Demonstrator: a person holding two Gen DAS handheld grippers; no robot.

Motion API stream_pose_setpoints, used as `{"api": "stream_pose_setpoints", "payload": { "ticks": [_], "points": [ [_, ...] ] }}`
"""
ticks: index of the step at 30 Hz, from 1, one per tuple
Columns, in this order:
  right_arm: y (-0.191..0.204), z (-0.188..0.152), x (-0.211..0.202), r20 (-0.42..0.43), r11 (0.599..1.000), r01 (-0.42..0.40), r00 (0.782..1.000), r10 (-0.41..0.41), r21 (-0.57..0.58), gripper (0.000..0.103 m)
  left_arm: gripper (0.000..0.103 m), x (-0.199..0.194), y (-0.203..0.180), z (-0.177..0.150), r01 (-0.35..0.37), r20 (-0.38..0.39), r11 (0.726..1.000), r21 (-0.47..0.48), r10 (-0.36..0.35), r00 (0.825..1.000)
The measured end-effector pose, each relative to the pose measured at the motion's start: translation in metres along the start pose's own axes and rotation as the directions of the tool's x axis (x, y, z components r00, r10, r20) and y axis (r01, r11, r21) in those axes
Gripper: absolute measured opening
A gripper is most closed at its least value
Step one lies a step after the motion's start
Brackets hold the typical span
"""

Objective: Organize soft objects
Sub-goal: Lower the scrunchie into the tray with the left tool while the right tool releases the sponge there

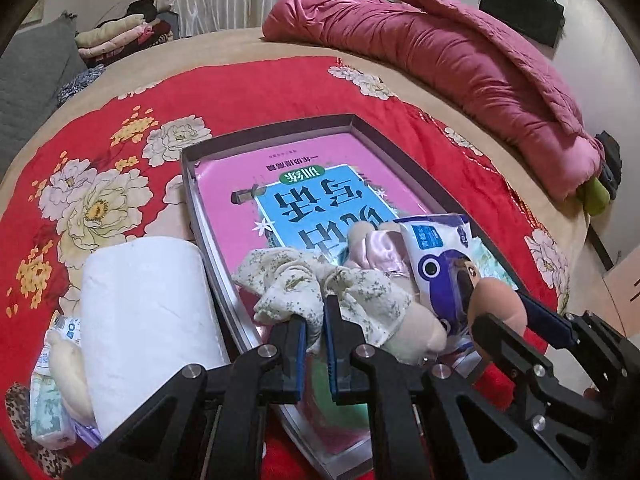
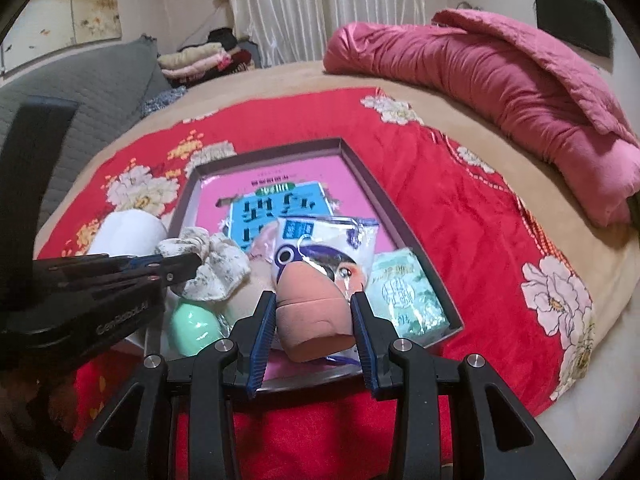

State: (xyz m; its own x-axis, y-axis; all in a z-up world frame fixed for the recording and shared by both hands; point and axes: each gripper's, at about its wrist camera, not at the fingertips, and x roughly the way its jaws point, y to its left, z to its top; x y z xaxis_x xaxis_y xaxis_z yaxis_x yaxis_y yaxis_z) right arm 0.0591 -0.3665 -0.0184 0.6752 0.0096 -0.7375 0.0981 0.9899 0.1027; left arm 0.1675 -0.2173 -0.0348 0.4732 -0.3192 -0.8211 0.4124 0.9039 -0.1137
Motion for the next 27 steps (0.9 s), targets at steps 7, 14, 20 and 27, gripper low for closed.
{"api": "stream_pose_setpoints", "payload": {
  "ticks": [7, 14, 20, 27],
  "points": [
    [0.004, -0.002, 0.013, -0.064, 1.000, -0.022, 0.998, 0.020, -0.022, 0.040, 0.008, 0.000, 0.005, 0.000, 0.006, -0.015, 1.000, -0.016, -0.007, 1.000],
    [0.009, -0.004, 0.026, -0.121, 0.996, -0.084, 0.989, 0.080, -0.030, 0.040, 0.008, 0.001, 0.007, -0.001, 0.005, -0.030, 1.000, -0.025, -0.006, 1.000],
    [0.019, -0.007, 0.030, -0.141, 0.994, -0.078, 0.988, 0.067, -0.071, 0.040, 0.008, 0.002, 0.007, -0.001, 0.007, -0.039, 1.000, -0.027, -0.008, 0.999],
    [0.014, -0.007, 0.029, -0.141, 0.996, -0.086, 0.987, 0.080, -0.037, 0.042, 0.008, 0.004, 0.006, -0.002, 0.016, -0.055, 1.000, -0.024, -0.017, 0.998]
  ]
}}
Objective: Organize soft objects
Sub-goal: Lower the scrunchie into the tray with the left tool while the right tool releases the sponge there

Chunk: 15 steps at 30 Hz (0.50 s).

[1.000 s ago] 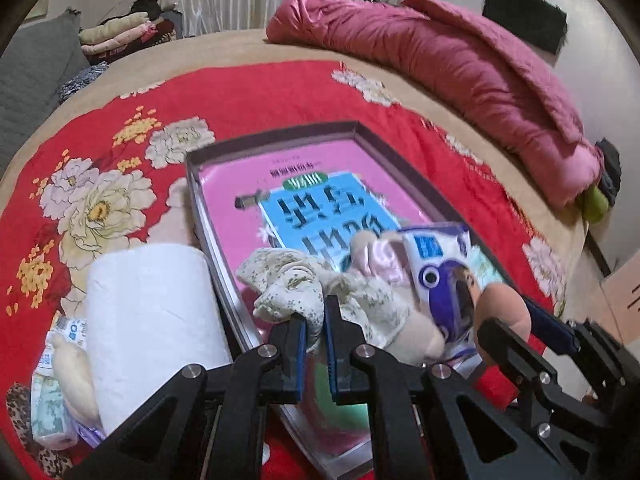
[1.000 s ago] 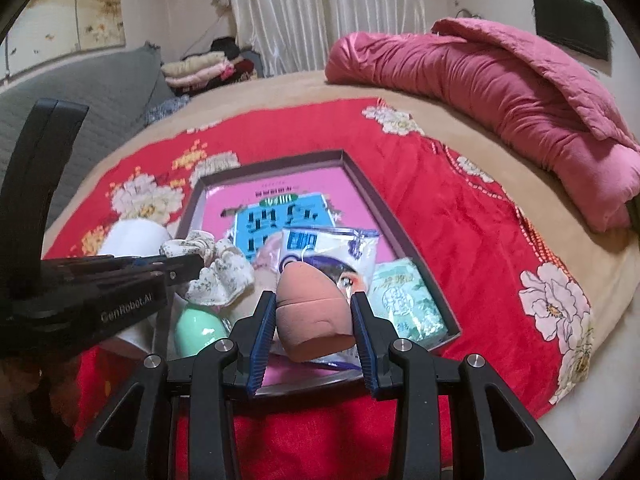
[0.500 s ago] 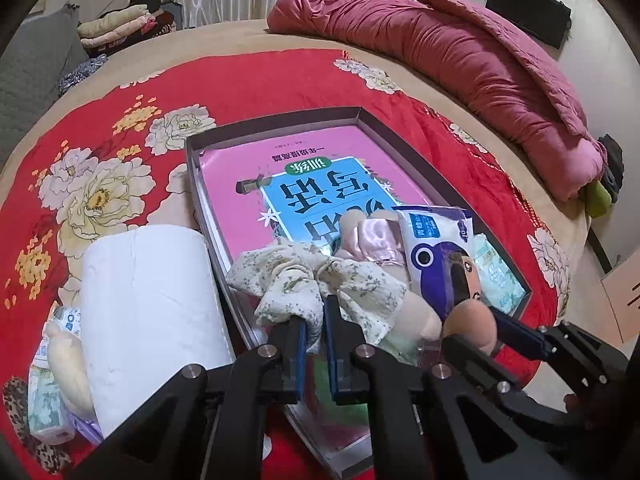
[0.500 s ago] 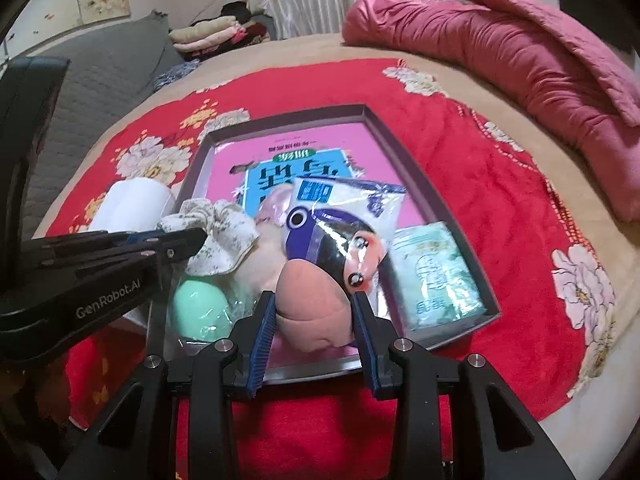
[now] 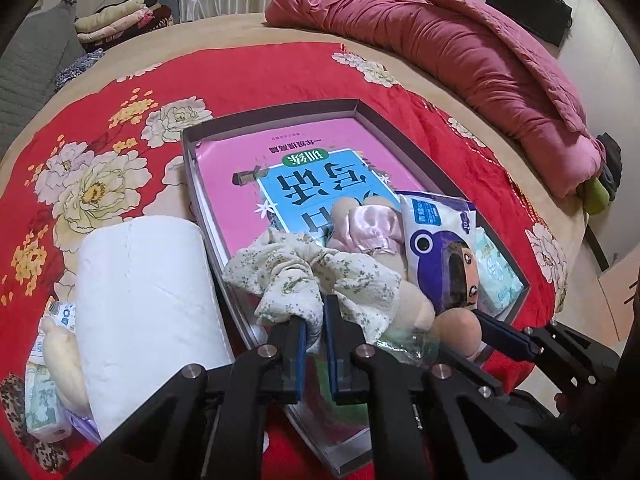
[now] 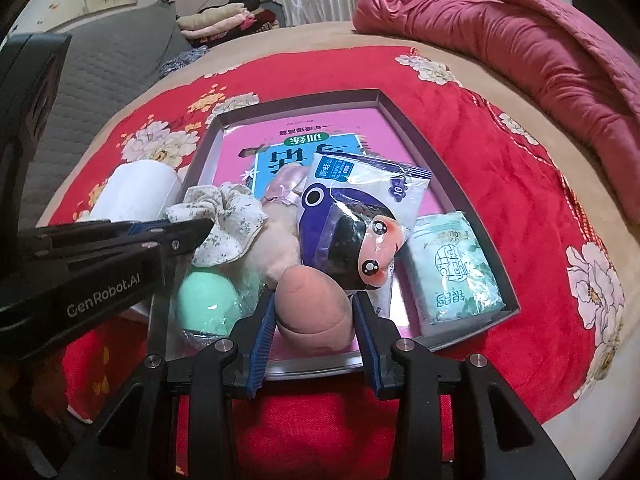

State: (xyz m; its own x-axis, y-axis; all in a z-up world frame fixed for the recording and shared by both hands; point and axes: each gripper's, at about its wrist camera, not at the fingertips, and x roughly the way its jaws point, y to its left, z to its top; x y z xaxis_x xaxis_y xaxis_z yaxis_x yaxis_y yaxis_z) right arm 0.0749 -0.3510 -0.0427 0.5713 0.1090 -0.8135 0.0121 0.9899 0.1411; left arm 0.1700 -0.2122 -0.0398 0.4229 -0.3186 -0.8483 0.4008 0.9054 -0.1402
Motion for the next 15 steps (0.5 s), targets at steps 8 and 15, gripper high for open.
{"api": "stream_pose_setpoints", "payload": {
  "ticks": [8, 15],
  "points": [
    [-0.005, 0.001, -0.008, 0.033, 0.999, -0.008, 0.999, 0.006, 0.033, 0.044, 0.008, 0.001, 0.002, 0.000, 0.012, -0.009, 1.000, -0.011, -0.013, 1.000],
    [-0.005, 0.003, -0.026, 0.129, 0.999, 0.010, 0.992, -0.016, 0.043, 0.063, 0.008, 0.002, 0.002, 0.001, 0.028, -0.023, 0.999, -0.021, -0.029, 0.999]
  ]
}}
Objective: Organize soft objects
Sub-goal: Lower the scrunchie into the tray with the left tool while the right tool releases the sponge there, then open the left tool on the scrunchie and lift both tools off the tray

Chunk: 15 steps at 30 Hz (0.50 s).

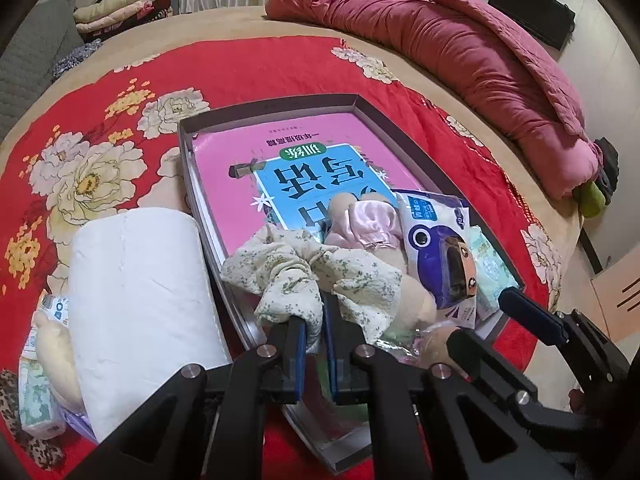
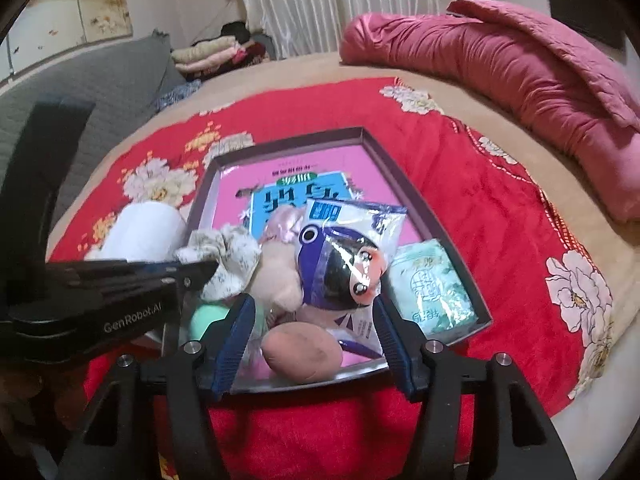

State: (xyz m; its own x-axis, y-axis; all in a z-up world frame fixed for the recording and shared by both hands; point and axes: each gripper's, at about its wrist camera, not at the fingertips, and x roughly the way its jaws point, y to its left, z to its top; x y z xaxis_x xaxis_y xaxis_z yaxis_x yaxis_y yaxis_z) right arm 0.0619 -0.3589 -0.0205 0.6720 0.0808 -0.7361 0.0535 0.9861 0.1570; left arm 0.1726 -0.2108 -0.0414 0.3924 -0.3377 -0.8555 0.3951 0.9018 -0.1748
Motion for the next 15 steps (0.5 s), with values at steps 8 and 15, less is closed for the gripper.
{"api": "stream_pose_setpoints", "payload": {
  "ticks": [8, 15],
  "points": [
    [-0.014, 0.002, -0.004, 0.022, 0.997, 0.019, 1.000, -0.020, 0.069, 0.063, 0.012, -0.005, 0.000, -0.001, 0.040, -0.002, 0.999, -0.009, -0.040, 0.999],
    [-0.016, 0.001, -0.006, 0.031, 0.997, 0.024, 0.999, -0.027, 0.077, 0.063, 0.030, -0.011, -0.003, -0.003, 0.052, 0.009, 0.999, -0.007, -0.051, 0.999]
  ]
}}
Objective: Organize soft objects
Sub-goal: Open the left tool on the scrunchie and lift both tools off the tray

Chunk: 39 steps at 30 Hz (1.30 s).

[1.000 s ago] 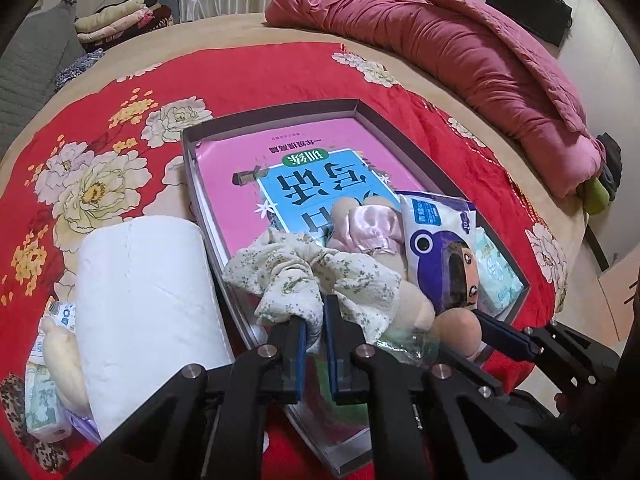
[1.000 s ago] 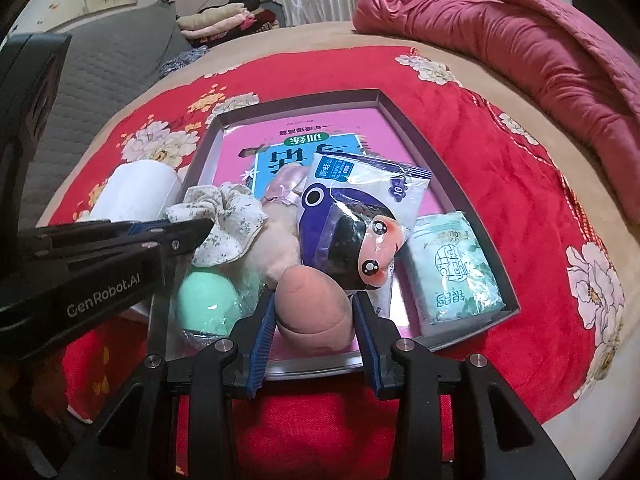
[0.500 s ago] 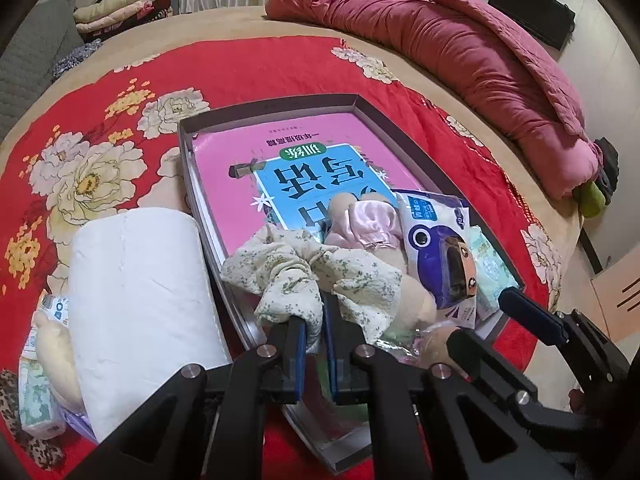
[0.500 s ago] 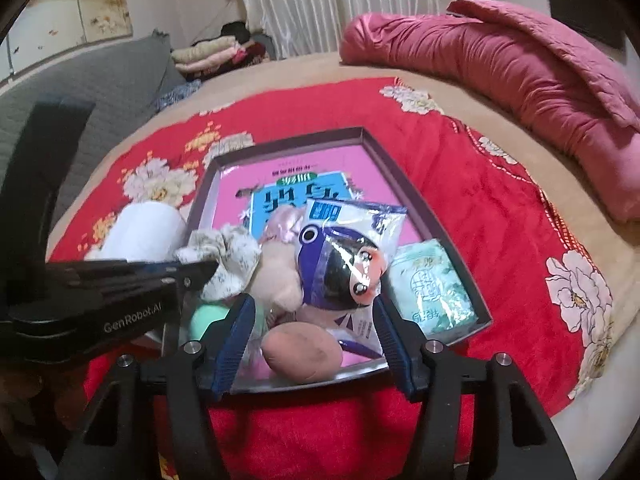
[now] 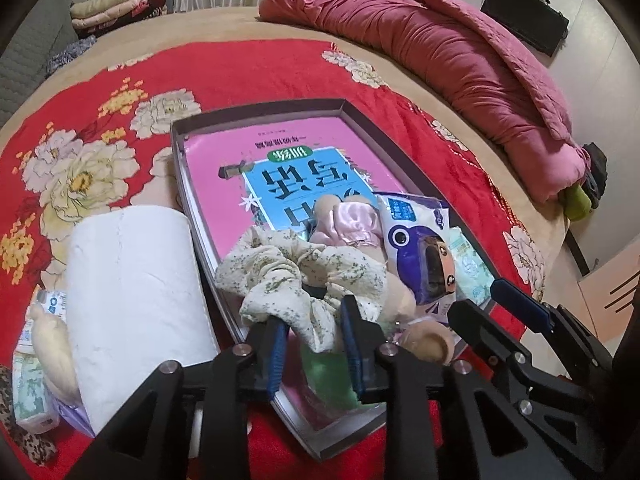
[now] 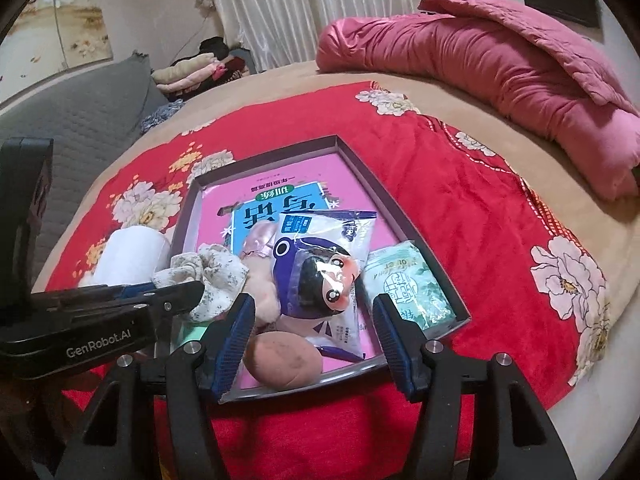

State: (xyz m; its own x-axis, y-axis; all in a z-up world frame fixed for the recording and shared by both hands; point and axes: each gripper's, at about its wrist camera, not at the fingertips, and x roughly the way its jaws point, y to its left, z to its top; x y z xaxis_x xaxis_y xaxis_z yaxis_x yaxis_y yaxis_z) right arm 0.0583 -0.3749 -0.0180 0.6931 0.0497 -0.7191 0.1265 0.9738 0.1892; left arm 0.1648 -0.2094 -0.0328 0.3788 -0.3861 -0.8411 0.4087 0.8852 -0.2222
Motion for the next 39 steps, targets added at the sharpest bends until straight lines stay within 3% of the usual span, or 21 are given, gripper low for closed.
{"api": "stream_pose_setpoints", "payload": {
  "ticks": [1, 3, 4, 12, 15, 26, 39],
  "points": [
    [0.000, 0.000, 0.000, 0.002, 1.000, -0.003, 1.000, 0.003, 0.000, 0.063, 0.032, -0.001, -0.001, 0.000, -0.002, 0.006, 1.000, 0.004, 0.002, 1.000],
    [0.000, 0.000, 0.000, 0.002, 1.000, -0.001, 1.000, 0.001, -0.001, 0.063, 0.049, -0.005, -0.002, 0.000, -0.002, 0.016, 1.000, 0.010, 0.002, 1.000],
    [0.000, 0.000, -0.001, 0.003, 1.000, -0.003, 1.000, 0.003, 0.001, 0.063, 0.052, -0.007, -0.003, -0.001, 0.001, 0.022, 1.000, 0.009, -0.001, 1.000],
    [-0.009, 0.000, -0.006, 0.024, 0.999, -0.001, 1.000, 0.000, 0.047, 0.064, 0.057, -0.017, -0.006, -0.001, 0.022, 0.042, 1.000, 0.016, -0.022, 0.999],
    [-0.017, 0.001, -0.010, 0.044, 0.996, 0.011, 0.999, -0.015, 0.086, 0.072, 0.064, -0.020, -0.008, -0.005, 0.048, 0.034, 0.999, 0.023, -0.049, 0.998],
    [-0.035, 0.002, -0.010, 0.046, 0.986, 0.022, 0.998, -0.030, 0.168, 0.073, 0.065, -0.035, -0.014, -0.022, 0.087, 0.028, 0.995, 0.045, -0.089, 0.996],
    [-0.011, 0.004, -0.021, 0.106, 0.998, 0.020, 0.994, -0.026, 0.056, 0.074, 0.065, -0.072, -0.011, -0.027, 0.058, 0.096, 0.998, 0.034, -0.061, 0.994]
  ]
}}
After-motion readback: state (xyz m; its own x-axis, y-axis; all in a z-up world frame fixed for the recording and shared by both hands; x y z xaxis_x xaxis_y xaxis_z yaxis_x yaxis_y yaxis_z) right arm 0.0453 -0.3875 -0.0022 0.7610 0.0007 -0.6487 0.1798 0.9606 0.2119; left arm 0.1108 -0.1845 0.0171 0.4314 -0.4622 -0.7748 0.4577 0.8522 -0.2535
